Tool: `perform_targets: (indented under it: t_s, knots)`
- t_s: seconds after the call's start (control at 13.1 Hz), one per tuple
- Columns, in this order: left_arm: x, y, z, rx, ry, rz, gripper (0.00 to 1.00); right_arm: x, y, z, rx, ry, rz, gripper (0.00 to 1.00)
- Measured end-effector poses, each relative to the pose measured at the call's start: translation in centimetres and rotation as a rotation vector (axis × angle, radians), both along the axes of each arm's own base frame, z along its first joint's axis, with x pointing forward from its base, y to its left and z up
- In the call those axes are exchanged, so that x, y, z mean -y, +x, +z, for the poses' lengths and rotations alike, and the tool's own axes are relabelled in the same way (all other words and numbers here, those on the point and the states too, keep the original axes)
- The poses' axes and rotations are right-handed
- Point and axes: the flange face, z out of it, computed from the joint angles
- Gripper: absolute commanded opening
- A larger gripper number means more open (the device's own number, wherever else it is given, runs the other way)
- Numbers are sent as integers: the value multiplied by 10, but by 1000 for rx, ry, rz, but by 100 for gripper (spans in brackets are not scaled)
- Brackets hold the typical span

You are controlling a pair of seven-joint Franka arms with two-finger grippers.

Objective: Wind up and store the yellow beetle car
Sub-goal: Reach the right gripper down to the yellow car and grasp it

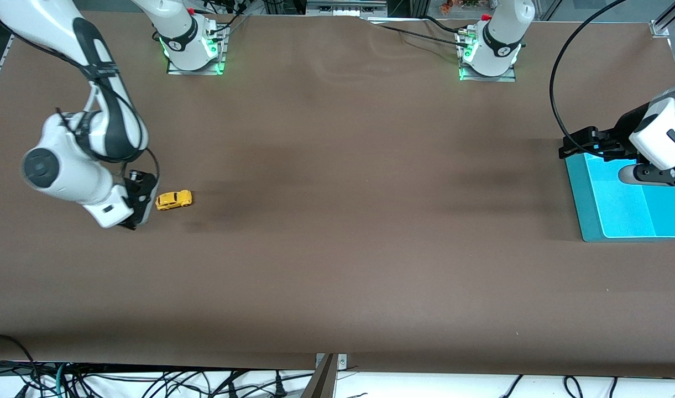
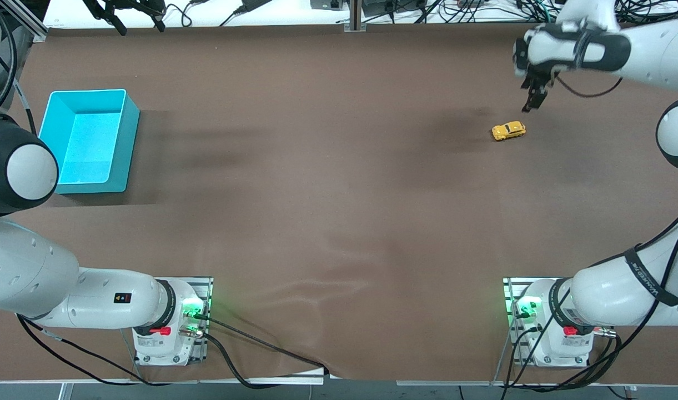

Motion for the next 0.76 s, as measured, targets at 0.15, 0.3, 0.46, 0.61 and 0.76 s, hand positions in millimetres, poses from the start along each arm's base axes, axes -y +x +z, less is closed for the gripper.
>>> perform_targets:
  t_s: [0.15, 0.3, 0.46, 0.61, 0.76]
  knots:
    - [1, 0, -1, 10, -20, -135, 100, 0, -26, -29, 9, 3, 52, 100]
    - [1, 0, -8, 10, -48, -301, 100, 0, -38, -37, 14, 4, 74, 100]
    - [1, -1, -23, -11, -67, -387, 100, 0, -49, -44, 47, 5, 101, 98]
    - [4, -3, -40, -42, -85, -448, 100, 0, -55, -50, 60, 5, 114, 92]
    - [13, -6, -52, -57, -109, -548, 100, -3, -55, -49, 68, 7, 127, 88]
